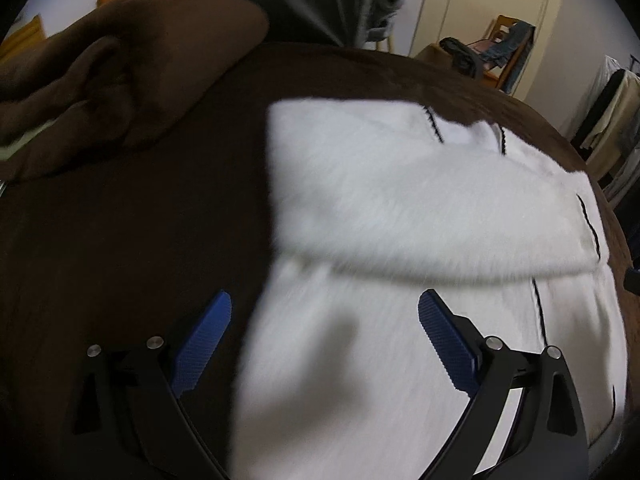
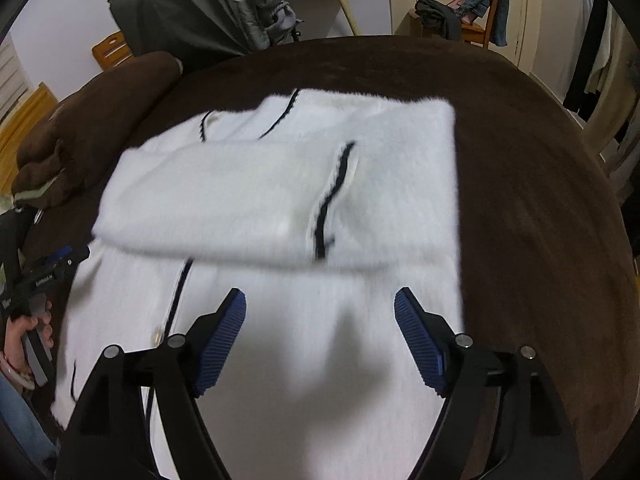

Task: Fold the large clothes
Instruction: 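Grasp the cardigan hem with both grippers and lift it toward the collar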

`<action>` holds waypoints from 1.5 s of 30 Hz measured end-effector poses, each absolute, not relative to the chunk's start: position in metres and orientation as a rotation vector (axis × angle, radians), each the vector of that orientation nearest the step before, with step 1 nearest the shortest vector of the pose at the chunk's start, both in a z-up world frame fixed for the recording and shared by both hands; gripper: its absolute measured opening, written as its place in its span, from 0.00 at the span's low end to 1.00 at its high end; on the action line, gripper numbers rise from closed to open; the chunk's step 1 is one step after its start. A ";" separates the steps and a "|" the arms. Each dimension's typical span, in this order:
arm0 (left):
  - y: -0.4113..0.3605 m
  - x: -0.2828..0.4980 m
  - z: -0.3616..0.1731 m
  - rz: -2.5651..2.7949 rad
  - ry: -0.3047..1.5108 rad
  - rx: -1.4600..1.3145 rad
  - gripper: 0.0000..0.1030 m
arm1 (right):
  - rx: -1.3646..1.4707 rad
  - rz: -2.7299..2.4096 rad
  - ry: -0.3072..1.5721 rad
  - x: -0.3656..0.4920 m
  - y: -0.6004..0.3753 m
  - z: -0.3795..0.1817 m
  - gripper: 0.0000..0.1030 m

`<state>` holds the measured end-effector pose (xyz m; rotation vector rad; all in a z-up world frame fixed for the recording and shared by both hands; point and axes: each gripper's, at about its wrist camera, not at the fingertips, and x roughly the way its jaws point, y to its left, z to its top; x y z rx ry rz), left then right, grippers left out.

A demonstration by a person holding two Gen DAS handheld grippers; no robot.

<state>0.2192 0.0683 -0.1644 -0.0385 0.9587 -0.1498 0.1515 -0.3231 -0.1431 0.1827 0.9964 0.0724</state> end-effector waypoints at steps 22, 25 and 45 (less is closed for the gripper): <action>0.140 0.050 -0.195 -0.081 1.106 -0.171 0.90 | 0.414 0.058 1.100 -0.035 -0.375 -0.188 0.74; 0.145 0.045 -0.201 -0.098 1.129 -0.211 0.90 | 0.418 0.034 1.122 -0.044 -0.379 -0.195 0.74; 0.113 0.030 -0.209 -0.340 1.196 -0.314 0.90 | 0.478 0.139 1.160 -0.061 -0.365 -0.210 0.67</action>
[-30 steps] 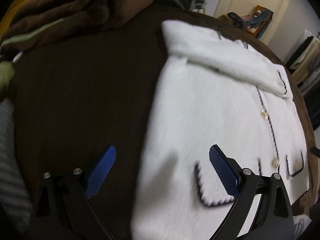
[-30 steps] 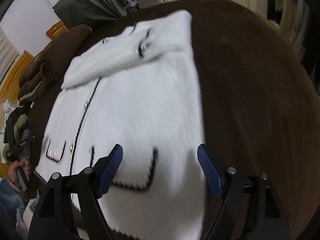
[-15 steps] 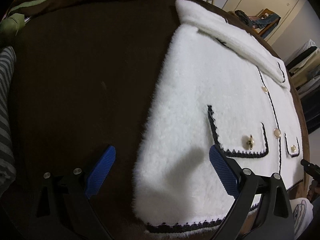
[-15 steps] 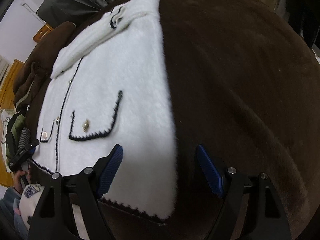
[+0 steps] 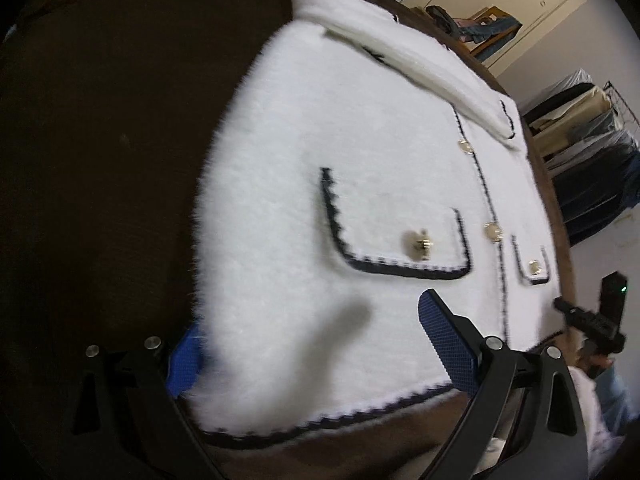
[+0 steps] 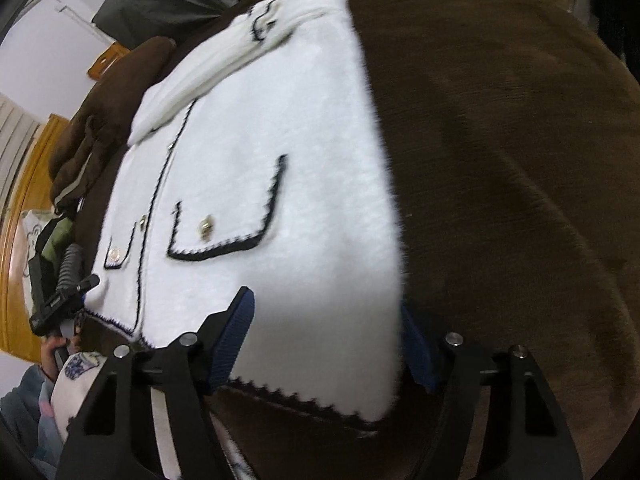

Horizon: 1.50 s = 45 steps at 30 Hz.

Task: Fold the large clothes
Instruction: 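Grasp the cardigan hem with both grippers and lift it toward the collar, then carry the held hem over the body toward the collar with both grippers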

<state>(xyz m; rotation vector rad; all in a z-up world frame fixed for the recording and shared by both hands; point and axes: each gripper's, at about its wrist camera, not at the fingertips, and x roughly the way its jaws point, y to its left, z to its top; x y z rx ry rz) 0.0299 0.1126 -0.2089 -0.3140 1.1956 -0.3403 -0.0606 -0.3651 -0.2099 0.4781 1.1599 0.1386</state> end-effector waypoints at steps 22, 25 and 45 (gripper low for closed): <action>0.089 0.022 -0.157 -0.276 1.087 -0.174 0.16 | 0.415 0.173 1.028 -0.068 -0.357 -0.153 0.08; 0.093 0.019 -0.137 -0.305 1.050 -0.176 0.16 | 0.410 0.194 0.984 -0.071 -0.354 -0.132 0.08; 0.117 -0.025 -0.037 -0.332 0.938 -0.159 0.15 | 0.347 0.173 0.915 -0.145 -0.344 -0.044 0.08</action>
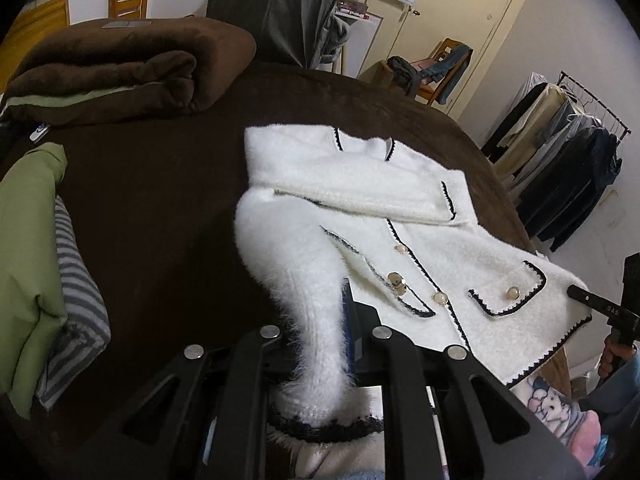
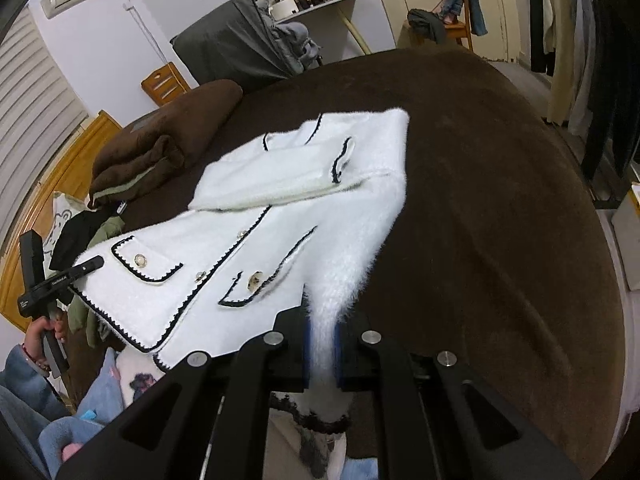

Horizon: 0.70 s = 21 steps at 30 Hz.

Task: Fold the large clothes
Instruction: 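Carry the held hem over the body toward the collar with both grippers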

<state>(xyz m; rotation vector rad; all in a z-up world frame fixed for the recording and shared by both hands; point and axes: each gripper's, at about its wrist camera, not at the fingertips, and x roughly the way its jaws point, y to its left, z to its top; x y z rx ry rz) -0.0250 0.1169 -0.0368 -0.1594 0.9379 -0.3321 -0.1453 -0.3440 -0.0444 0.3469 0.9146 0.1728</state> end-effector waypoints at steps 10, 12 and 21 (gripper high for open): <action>0.114 0.015 -0.012 -0.316 0.851 -0.168 0.16 | 0.340 0.169 0.789 -0.097 -0.344 -0.006 0.08; 0.115 0.037 -0.003 -0.294 0.830 -0.174 0.16 | 0.339 0.158 0.751 -0.074 -0.351 0.006 0.08; 0.099 0.177 -0.006 -0.226 0.766 -0.143 0.16 | 0.370 0.060 0.665 0.045 -0.381 0.011 0.08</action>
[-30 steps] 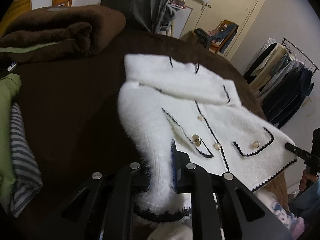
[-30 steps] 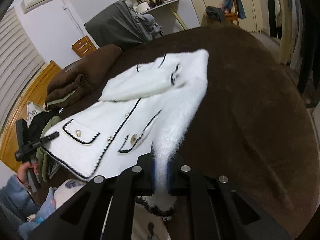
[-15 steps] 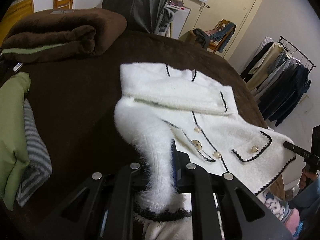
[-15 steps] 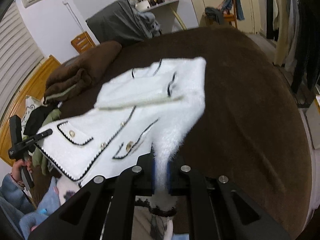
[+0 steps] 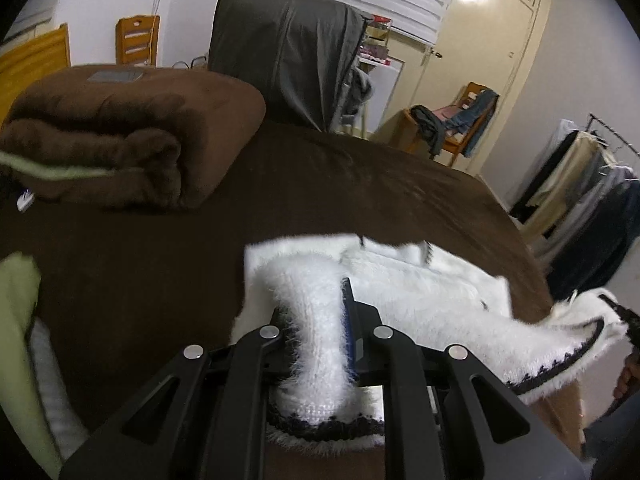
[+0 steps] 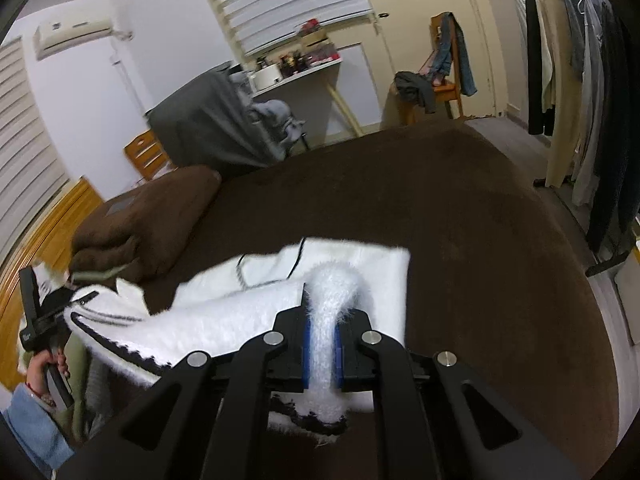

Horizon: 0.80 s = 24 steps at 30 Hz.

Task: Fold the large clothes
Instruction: 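Carry the held hem over the body toward the collar with both grippers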

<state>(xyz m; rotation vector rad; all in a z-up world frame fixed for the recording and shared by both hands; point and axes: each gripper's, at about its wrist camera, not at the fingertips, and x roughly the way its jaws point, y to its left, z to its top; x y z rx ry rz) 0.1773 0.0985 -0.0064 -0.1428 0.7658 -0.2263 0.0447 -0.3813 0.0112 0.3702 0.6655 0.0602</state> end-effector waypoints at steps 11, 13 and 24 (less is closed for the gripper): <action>0.069 0.316 -0.125 -0.151 0.936 -0.021 0.17 | 0.343 -0.052 0.839 0.191 -0.387 -0.081 0.09; 0.068 0.322 -0.140 -0.146 0.952 0.002 0.17 | 0.367 -0.074 0.871 0.200 -0.399 -0.103 0.09; 0.073 0.323 -0.158 -0.201 0.972 -0.003 0.24 | 0.374 -0.074 0.905 0.197 -0.401 -0.138 0.31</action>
